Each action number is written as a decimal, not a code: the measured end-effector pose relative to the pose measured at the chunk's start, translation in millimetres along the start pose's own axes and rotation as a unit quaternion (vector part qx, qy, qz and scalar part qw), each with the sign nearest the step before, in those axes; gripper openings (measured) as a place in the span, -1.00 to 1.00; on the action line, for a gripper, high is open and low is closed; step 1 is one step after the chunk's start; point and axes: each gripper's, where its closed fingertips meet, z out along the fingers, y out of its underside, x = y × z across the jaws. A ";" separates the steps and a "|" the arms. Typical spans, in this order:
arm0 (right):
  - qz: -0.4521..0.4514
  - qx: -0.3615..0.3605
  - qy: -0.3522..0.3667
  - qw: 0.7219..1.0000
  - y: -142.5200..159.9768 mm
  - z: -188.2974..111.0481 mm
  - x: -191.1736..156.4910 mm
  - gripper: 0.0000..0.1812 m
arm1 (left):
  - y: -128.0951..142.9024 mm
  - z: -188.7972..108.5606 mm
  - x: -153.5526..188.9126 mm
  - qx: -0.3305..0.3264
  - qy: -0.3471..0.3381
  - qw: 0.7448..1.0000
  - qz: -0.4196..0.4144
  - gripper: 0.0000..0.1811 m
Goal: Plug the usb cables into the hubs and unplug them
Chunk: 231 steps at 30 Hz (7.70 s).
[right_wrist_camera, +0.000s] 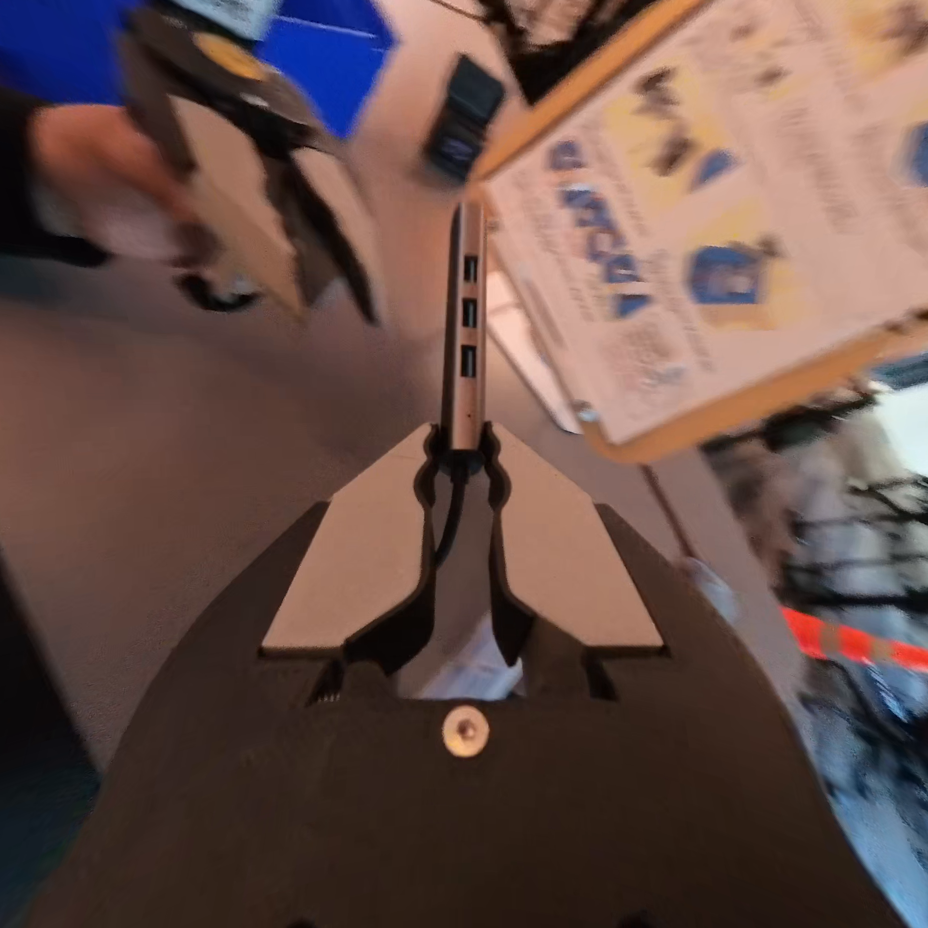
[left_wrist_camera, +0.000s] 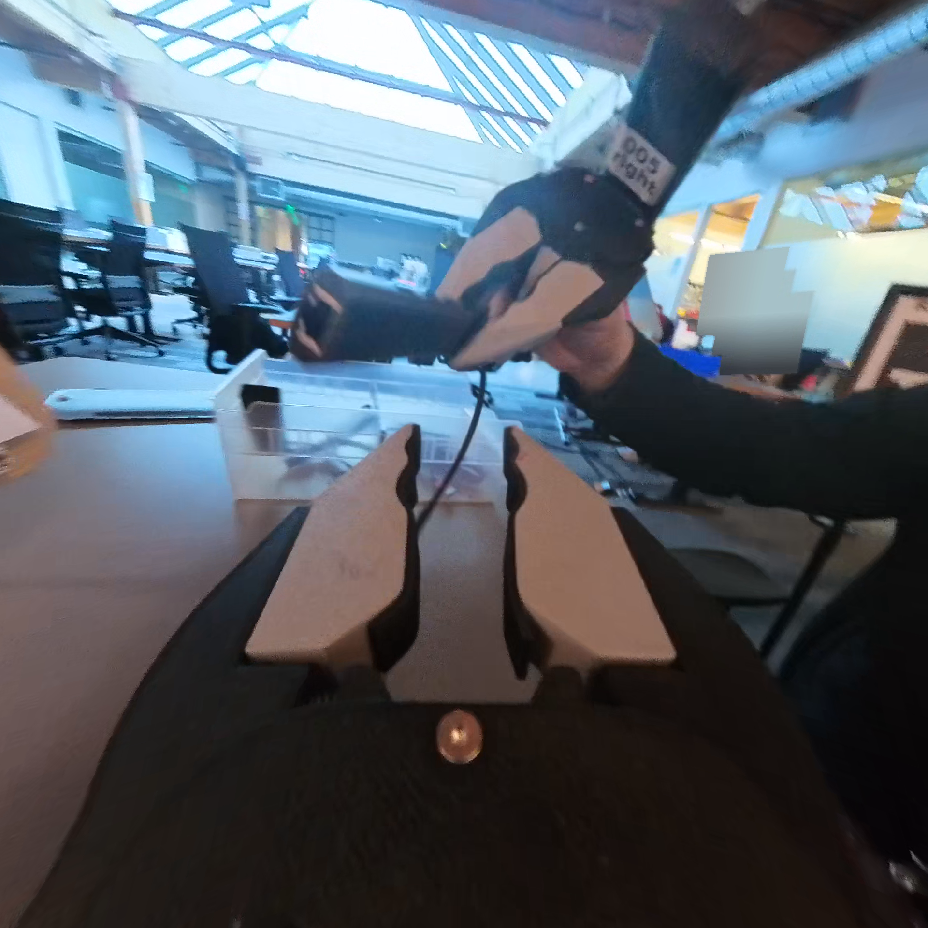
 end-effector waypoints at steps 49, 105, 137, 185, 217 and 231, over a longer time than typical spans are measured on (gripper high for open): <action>0.265 -0.259 -0.063 0.927 170.7 -11.9 139.9 -0.37 | 21.9 -6.9 -34.4 -0.035 -0.061 0.995 -0.075 -1.00; 0.141 -0.503 0.174 0.835 311.9 -11.2 211.0 -0.43 | 29.6 -7.2 -36.4 -0.044 -0.047 0.991 -0.116 -1.00; 0.256 -0.101 0.137 0.952 207.2 -103.6 4.8 -0.02 | 89.8 -90.6 -99.3 -0.308 -0.494 0.808 0.094 -0.41; 0.171 -0.050 -0.055 0.982 -103.8 151.0 -243.4 -0.41 | -121.9 -354.9 156.6 -0.115 -0.739 0.614 0.252 -0.95; 0.258 0.081 -0.077 0.960 54.2 -112.1 -68.7 -0.47 | -30.3 -33.2 137.5 -0.241 -0.448 0.792 0.338 -0.95; 0.273 -0.003 0.004 0.962 116.9 -120.4 -38.3 -0.42 | 127.0 117.1 44.5 -0.258 -0.398 0.849 0.233 -0.92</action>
